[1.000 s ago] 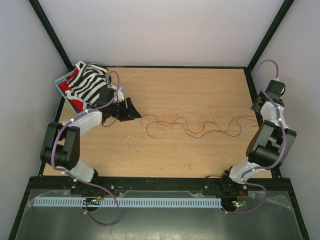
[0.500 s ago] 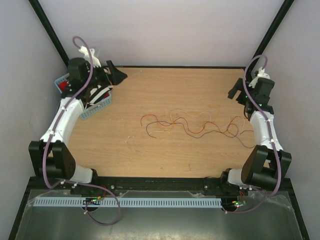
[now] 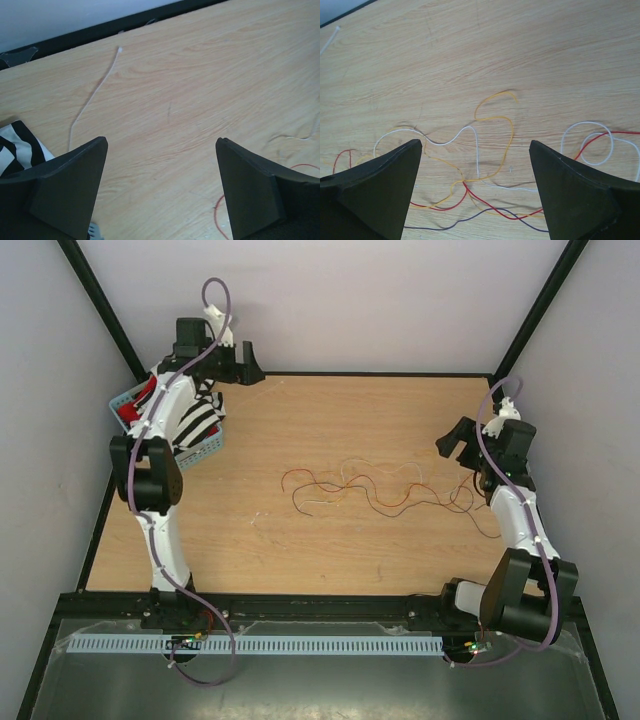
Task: Zip-tie the wires
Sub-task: Straighten the cable at the center of the board, then pick up the ribbon at the center of the board.
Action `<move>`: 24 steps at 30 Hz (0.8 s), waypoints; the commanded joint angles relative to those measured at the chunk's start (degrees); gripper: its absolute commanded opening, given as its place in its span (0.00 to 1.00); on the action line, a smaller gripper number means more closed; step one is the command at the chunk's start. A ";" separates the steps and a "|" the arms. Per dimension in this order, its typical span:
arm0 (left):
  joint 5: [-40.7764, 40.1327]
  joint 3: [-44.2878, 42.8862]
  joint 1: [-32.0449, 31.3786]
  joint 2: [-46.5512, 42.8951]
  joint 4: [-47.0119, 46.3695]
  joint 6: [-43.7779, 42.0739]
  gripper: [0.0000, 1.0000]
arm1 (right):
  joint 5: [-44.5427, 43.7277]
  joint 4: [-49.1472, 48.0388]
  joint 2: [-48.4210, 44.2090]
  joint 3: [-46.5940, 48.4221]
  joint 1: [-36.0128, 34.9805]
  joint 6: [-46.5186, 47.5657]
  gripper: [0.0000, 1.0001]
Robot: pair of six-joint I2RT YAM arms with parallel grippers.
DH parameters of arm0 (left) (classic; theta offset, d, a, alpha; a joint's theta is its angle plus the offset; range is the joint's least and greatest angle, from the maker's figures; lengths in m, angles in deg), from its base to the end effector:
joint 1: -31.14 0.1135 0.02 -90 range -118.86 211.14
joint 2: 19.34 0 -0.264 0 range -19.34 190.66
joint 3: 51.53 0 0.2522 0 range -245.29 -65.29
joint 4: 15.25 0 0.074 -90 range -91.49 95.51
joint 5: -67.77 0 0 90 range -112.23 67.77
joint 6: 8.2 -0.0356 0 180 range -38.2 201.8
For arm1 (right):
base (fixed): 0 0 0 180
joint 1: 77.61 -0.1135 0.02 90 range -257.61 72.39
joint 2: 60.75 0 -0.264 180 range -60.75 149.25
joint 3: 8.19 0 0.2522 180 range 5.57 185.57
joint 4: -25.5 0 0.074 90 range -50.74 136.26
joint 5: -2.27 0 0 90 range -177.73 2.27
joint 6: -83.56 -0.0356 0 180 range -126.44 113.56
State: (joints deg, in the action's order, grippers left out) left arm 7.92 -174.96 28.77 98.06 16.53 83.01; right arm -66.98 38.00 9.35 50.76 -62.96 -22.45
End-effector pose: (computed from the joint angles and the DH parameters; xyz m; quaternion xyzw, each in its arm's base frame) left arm 0.4855 -0.0380 0.3289 0.1466 0.8163 -0.2362 0.5063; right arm 0.2701 -0.0576 0.2699 0.1226 0.8201 0.1571 0.5364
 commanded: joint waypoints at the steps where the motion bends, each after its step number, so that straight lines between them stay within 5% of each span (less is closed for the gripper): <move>1: -3.11 -6.77 0.62 6.54 6.99 -7.09 0.90 | 3.60 -4.08 -1.74 -0.80 0.02 -0.82 0.99; 24: -10.81 -18.88 1.95 27.99 7.01 -11.16 0.82 | 3.21 -2.78 -1.81 0.86 0.01 -1.56 0.99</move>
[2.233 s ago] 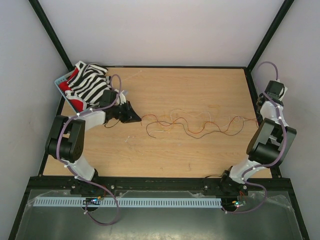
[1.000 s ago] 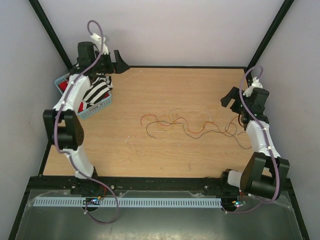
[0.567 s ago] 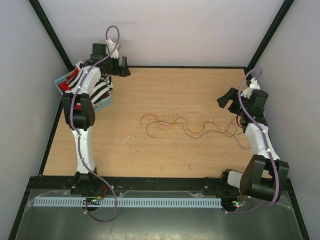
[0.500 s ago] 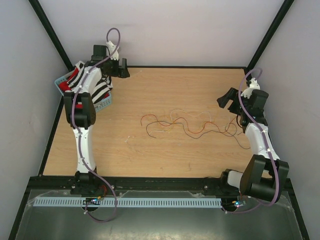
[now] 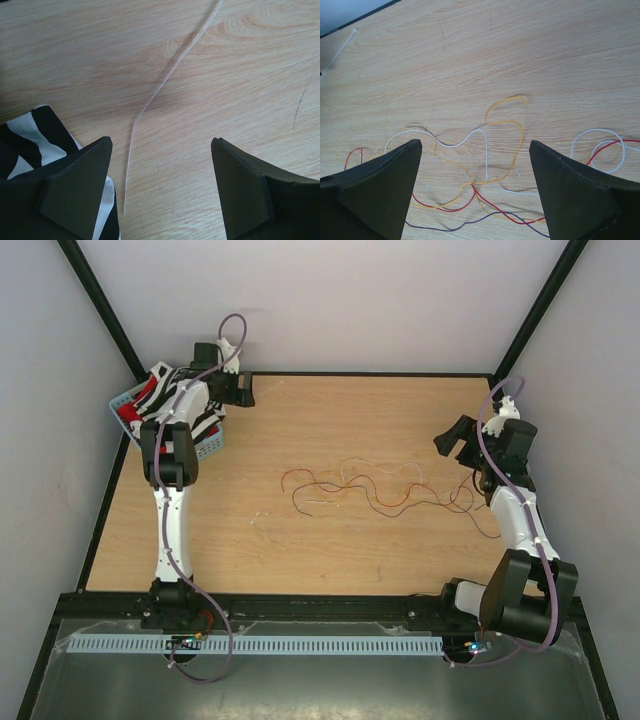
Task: Zip-tie the wires
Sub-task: Pick up the ribbon at the center of the board.
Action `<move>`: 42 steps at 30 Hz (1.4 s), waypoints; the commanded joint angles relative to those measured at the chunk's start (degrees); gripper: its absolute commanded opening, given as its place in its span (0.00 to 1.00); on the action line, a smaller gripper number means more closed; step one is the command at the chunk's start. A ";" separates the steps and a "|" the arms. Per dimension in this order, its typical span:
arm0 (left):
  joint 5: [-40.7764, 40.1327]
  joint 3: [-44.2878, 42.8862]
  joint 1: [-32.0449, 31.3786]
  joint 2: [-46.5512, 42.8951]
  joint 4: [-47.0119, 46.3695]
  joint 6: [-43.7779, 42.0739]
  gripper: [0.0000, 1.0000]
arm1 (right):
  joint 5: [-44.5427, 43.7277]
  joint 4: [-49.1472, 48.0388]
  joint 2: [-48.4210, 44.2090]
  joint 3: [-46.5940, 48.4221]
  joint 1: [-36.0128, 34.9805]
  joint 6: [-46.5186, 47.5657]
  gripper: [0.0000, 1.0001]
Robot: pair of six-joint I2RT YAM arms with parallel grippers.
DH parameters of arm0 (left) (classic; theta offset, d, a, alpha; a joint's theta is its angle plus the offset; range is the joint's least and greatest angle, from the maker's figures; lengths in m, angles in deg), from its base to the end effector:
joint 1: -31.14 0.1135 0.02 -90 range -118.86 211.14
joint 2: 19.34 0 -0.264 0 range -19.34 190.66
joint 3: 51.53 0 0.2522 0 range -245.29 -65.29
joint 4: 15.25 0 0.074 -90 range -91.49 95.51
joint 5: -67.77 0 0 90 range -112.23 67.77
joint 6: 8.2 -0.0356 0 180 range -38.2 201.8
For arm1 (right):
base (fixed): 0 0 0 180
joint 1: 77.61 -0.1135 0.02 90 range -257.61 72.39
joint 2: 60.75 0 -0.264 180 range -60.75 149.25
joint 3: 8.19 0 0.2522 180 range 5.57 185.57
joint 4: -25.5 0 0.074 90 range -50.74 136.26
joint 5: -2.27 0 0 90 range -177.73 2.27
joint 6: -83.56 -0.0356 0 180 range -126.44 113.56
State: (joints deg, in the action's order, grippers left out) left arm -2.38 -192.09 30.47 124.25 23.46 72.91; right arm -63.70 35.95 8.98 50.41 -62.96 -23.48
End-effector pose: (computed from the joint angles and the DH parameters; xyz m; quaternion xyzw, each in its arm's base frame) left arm 0.5643 -0.0187 0.1853 0.1451 0.8900 -0.1280 0.4129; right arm 0.2698 -0.0555 0.2733 0.1083 0.8101 0.1836 0.5462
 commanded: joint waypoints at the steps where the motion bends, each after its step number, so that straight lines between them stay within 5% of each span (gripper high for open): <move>1: -0.55 -1.70 0.23 2.10 0.05 -1.07 0.81 | -0.18 -0.62 -1.52 1.21 -0.10 -0.54 1.00; 25: -9.54 4.38 -1.24 0.05 2.19 -3.16 0.28 | -3.30 1.11 -2.89 2.09 -0.01 1.12 1.00; 33: -10.06 3.93 -1.88 0.29 3.14 -4.44 0.01 | -3.02 0.99 -3.11 1.98 -0.06 1.13 1.00; 42: 1.18 4.14 -0.19 -1.88 3.18 -0.58 0.00 | 1.00 -0.73 -3.74 1.52 -0.05 -0.87 0.99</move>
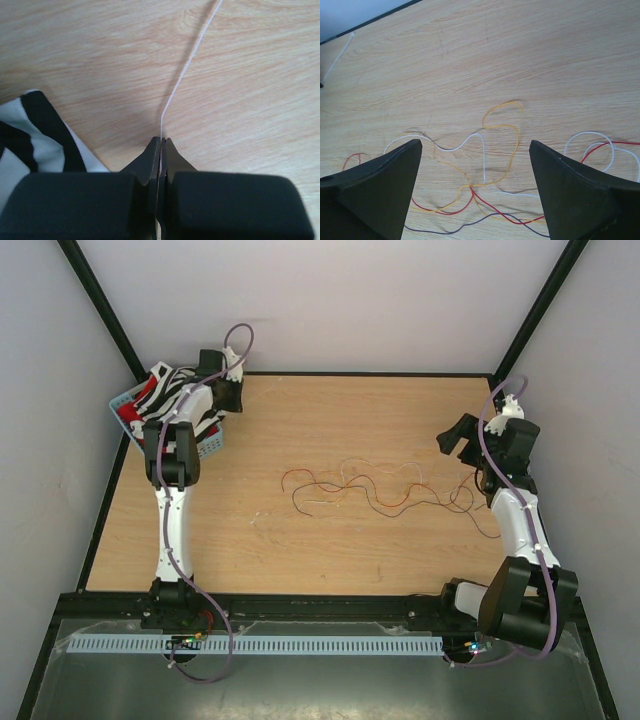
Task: Zip-tie the wires
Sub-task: Pick up the ribbon at the center of the board.
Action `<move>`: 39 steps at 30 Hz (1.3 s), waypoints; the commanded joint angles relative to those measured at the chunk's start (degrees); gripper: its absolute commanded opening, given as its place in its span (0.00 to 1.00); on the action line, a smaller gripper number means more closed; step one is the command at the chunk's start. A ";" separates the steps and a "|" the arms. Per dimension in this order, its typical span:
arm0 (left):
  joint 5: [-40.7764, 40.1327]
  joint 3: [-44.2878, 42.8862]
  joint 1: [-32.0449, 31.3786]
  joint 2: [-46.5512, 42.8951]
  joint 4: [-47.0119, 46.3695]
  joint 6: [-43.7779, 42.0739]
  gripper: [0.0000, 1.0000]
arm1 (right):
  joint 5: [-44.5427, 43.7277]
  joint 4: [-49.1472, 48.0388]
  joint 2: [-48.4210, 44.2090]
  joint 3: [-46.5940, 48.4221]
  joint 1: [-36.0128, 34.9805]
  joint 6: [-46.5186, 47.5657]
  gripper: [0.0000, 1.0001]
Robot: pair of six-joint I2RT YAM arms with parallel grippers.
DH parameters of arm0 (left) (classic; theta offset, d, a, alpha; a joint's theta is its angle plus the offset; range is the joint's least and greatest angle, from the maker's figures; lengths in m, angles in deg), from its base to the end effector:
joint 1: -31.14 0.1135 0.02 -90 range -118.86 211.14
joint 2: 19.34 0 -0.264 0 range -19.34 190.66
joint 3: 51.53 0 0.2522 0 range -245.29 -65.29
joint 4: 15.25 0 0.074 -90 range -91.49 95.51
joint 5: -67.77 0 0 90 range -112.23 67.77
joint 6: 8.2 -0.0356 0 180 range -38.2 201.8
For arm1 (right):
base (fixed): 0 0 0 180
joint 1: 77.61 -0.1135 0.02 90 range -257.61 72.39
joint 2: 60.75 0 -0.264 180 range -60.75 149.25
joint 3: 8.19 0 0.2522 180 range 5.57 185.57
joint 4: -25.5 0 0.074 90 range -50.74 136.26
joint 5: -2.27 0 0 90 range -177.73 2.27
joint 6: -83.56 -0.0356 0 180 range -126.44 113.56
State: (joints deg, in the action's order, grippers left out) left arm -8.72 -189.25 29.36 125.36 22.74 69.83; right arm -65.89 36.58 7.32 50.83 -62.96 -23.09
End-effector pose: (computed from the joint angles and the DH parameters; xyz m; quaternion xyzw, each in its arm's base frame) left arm 0.5621 -0.0258 0.1586 0.1545 0.9054 -0.0745 0.3884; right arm 0.2655 -0.0557 0.2819 0.1127 0.8044 0.1651 0.5595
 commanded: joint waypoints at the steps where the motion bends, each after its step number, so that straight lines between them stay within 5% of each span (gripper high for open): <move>1: 7.48 1.84 0.91 -4.17 3.85 3.25 0.00 | 4.41 -2.12 -2.27 0.78 -0.09 -2.03 0.99; 14: 19.78 12.65 -2.84 -20.39 1.69 16.31 0.00 | 12.19 -15.55 -2.38 -3.60 -7.02 -16.09 1.00; 20: 27.02 31.86 -5.10 -32.05 -19.85 32.45 0.00 | 12.18 -28.76 -1.92 -8.12 -13.48 -24.80 1.00; 29: 26.35 49.69 -13.67 -45.17 -30.62 40.60 0.00 | 7.44 -45.31 1.06 -10.53 -23.48 -33.76 1.00; 39: 24.62 59.91 -22.01 -54.93 -38.15 47.75 0.00 | 2.58 -50.45 6.50 -9.42 -30.24 -36.43 0.99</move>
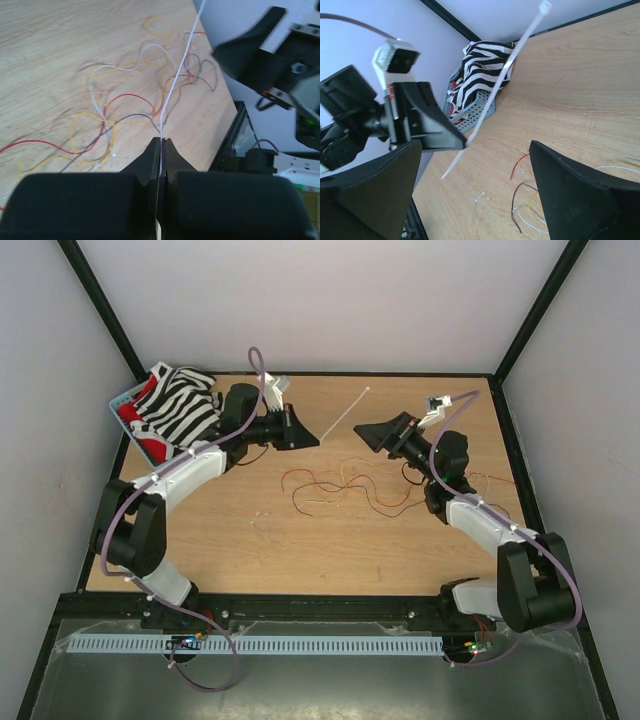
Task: Zip-tie the wires
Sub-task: Pick up the ribbon at the center of the board.
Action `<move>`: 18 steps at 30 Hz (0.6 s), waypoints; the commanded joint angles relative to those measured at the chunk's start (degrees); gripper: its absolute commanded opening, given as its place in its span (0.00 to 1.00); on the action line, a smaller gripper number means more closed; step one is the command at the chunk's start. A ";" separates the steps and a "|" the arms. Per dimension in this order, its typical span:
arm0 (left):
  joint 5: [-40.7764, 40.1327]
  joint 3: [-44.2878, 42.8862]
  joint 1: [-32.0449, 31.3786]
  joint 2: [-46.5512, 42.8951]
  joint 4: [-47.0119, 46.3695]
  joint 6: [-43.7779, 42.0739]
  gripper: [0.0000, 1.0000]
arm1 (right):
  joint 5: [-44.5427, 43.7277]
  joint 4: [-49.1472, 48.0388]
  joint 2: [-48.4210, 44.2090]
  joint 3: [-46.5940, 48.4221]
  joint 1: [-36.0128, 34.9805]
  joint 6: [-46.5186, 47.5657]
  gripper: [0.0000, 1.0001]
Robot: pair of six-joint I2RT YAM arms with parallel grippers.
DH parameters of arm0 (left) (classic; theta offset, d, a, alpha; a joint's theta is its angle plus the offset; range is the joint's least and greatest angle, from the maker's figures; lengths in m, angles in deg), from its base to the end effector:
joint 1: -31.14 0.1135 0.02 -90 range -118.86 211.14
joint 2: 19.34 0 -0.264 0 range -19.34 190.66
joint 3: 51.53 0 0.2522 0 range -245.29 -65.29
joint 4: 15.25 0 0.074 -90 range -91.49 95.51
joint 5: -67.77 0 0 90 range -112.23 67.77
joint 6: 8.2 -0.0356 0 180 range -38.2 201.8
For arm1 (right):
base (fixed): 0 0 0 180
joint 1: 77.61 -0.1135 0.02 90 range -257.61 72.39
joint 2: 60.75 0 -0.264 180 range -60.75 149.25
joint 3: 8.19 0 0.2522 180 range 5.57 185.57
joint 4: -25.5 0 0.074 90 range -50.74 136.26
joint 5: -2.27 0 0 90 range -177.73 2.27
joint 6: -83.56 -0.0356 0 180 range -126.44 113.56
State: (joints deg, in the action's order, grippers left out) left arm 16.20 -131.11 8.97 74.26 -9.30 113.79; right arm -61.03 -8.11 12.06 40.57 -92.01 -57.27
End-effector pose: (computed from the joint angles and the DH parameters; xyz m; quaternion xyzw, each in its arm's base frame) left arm 0.3408 -0.1628 0.2811 0.1220 0.7867 -0.4867 0.3597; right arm 0.2639 0.0843 0.2805 0.0289 0.6519 0.5260 0.5454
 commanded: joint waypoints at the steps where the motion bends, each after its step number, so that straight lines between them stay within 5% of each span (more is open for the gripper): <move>1: -0.29 2.26 -2.10 -4.71 -6.50 4.19 0.00 | -2.53 -5.86 2.27 0.97 -1.59 -2.32 0.99; 18: -0.65 4.65 -8.45 -7.13 -9.69 6.93 0.00 | -1.43 -11.67 5.04 1.21 -5.11 -4.45 0.75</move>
State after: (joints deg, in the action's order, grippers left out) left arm 15.35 -126.76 0.81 68.03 -15.73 119.60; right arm -63.07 -15.46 17.15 40.60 -96.53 -61.31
